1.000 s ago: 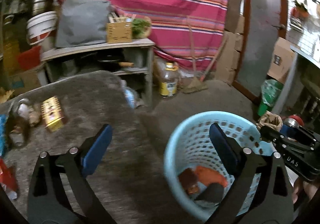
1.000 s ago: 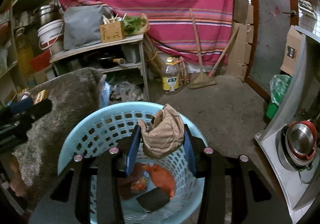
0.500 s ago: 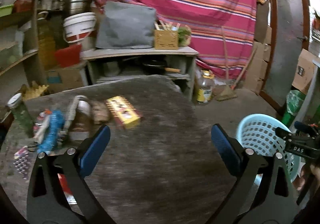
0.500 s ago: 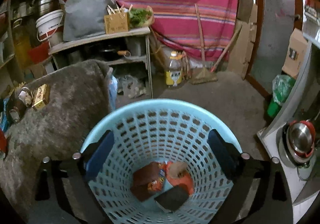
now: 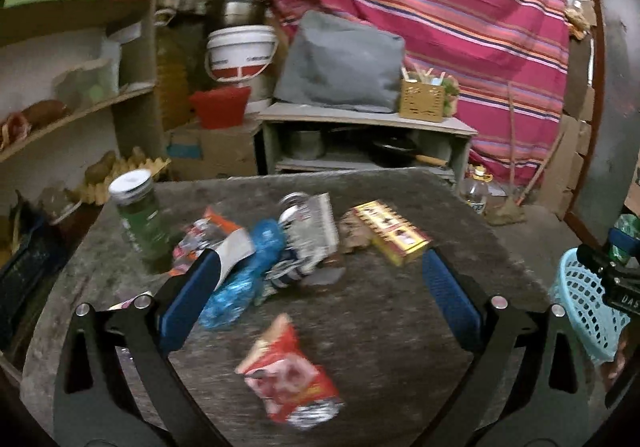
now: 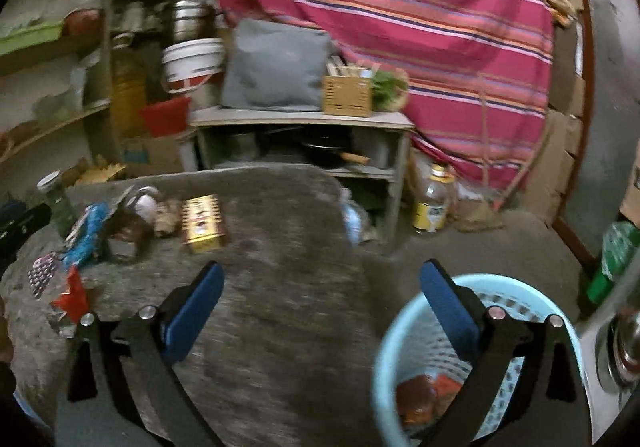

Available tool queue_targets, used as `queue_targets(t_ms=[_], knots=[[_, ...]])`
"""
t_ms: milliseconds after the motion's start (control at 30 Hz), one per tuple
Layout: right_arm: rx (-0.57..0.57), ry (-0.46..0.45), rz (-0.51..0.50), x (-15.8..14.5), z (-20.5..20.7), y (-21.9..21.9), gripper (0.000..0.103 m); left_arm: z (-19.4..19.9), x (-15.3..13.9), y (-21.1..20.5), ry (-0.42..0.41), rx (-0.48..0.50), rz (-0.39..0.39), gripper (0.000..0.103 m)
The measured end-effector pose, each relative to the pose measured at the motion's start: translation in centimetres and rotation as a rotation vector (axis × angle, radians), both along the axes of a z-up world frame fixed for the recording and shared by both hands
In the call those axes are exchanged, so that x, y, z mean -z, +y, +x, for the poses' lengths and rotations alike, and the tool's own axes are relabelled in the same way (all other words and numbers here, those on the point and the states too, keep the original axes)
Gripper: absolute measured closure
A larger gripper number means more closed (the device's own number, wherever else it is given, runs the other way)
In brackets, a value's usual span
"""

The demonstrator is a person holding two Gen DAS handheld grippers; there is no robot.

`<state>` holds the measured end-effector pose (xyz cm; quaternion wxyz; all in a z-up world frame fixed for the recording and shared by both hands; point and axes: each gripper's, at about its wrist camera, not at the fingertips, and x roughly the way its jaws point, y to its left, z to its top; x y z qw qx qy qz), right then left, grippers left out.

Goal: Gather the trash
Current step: 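Move both tools back over the table, then grasp the white glove with blue plastic bag using the left tool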

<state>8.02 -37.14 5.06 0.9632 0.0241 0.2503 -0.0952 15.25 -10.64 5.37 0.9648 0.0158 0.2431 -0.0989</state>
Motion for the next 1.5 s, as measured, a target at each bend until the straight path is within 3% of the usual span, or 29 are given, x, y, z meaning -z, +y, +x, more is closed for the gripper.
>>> queue_targets(t_ms=[533, 800, 1133, 1300, 1500], knots=[[-0.164, 0.027, 0.004, 2.4, 7.1, 11.3, 0.006, 3.3, 2.6, 9.3, 0.012, -0.176, -0.007, 0.006], [-0.164, 0.051, 0.019, 3.9, 9.4, 11.8, 0.006, 4.8, 3.6, 11.4, 0.024, -0.222, 0.005, 0.005], [-0.145, 0.015, 0.001, 4.4, 10.5, 12.0, 0.004, 6.2, 4.4, 12.1, -0.038, -0.285, 0.023, 0.005], [-0.143, 0.008, -0.006, 4.6, 11.0, 12.3, 0.004, 7.0, 4.9, 12.0, -0.047, -0.280, 0.034, 0.005], [-0.119, 0.003, -0.006, 4.8, 11.8, 12.1, 0.004, 8.8, 6.0, 11.0, 0.023, -0.205, 0.050, 0.005]])
